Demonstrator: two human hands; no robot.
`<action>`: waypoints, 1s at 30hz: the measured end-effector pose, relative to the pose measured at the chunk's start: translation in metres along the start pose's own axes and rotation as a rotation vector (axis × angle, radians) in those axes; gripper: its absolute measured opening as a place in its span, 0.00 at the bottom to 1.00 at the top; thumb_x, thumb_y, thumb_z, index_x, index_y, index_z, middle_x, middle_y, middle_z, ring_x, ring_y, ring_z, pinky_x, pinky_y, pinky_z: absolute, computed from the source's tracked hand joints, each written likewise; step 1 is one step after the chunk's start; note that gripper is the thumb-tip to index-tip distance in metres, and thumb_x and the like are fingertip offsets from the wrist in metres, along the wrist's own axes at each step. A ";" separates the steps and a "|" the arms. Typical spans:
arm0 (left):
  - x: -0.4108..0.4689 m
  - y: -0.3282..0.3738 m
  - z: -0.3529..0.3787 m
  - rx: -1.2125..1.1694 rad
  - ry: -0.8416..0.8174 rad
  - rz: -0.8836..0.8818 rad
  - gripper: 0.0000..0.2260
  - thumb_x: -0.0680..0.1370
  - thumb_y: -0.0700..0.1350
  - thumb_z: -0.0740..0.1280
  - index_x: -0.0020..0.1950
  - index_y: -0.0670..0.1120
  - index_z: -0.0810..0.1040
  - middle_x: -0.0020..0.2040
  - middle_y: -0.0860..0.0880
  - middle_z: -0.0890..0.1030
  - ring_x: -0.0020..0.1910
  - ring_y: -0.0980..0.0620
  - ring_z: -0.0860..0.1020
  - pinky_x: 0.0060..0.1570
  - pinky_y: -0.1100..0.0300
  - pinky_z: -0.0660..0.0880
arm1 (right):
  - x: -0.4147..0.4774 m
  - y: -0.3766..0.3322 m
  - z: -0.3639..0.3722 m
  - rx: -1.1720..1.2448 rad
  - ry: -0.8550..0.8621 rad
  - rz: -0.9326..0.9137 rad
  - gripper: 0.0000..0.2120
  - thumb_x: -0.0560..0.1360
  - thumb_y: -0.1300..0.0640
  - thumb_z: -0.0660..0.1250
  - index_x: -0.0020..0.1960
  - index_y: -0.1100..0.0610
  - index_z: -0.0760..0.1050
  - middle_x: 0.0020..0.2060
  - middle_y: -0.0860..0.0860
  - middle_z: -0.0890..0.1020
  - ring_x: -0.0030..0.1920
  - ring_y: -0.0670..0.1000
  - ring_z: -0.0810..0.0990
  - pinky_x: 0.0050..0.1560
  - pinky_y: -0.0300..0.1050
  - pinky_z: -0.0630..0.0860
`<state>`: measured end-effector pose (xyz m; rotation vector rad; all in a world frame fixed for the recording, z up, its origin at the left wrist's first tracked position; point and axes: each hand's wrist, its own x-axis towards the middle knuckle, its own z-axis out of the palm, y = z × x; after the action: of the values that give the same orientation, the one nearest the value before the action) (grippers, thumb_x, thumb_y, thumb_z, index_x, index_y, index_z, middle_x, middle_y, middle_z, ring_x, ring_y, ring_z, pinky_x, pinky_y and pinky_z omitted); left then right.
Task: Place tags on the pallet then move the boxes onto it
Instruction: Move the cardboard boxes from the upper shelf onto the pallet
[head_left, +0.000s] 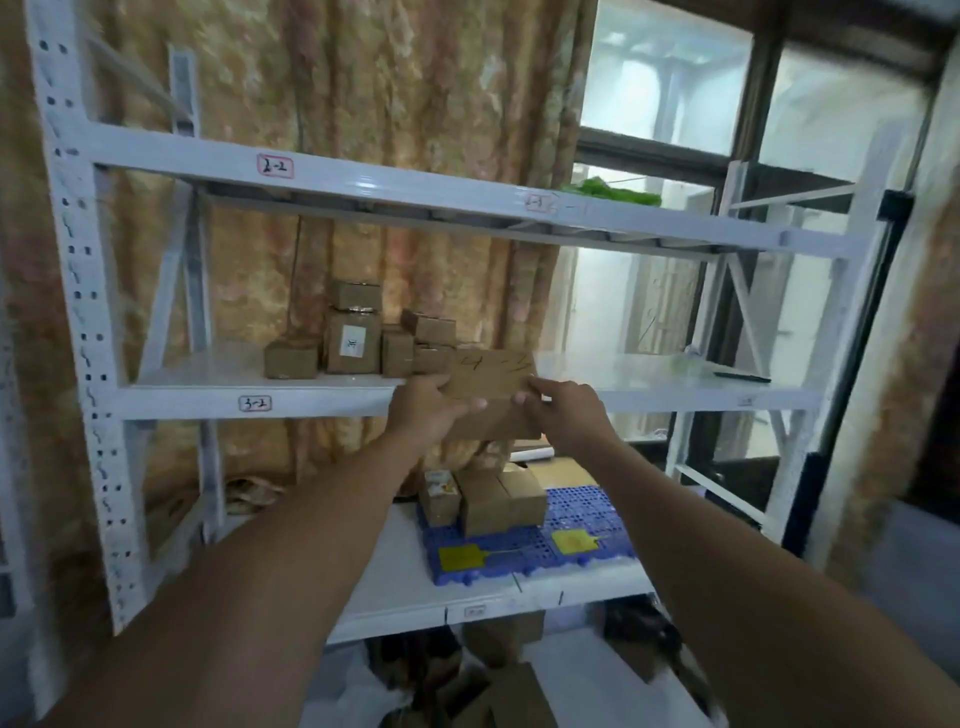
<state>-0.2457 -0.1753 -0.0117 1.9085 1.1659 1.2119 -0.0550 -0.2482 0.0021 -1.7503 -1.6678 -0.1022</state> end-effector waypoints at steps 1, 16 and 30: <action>-0.005 0.000 0.015 0.014 -0.036 -0.001 0.31 0.70 0.55 0.78 0.69 0.44 0.77 0.63 0.49 0.80 0.58 0.51 0.79 0.57 0.57 0.77 | -0.008 0.017 -0.006 -0.012 -0.017 0.018 0.20 0.83 0.45 0.61 0.68 0.54 0.77 0.61 0.58 0.82 0.59 0.60 0.79 0.56 0.49 0.76; -0.006 -0.059 0.142 0.046 -0.267 -0.133 0.36 0.67 0.51 0.81 0.72 0.45 0.74 0.70 0.46 0.76 0.63 0.46 0.78 0.61 0.47 0.78 | -0.028 0.157 0.025 -0.072 -0.244 0.126 0.15 0.83 0.49 0.62 0.63 0.52 0.82 0.58 0.56 0.83 0.57 0.59 0.81 0.55 0.51 0.78; 0.107 -0.180 0.164 -0.019 -0.205 -0.196 0.25 0.67 0.39 0.81 0.63 0.39 0.81 0.60 0.47 0.81 0.59 0.46 0.79 0.61 0.46 0.77 | 0.082 0.192 0.155 0.073 -0.350 0.178 0.22 0.81 0.50 0.66 0.72 0.55 0.74 0.66 0.58 0.78 0.63 0.61 0.77 0.57 0.47 0.74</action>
<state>-0.1393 -0.0035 -0.1852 1.8082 1.1934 0.8974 0.0697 -0.0813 -0.1537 -1.9327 -1.7180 0.3614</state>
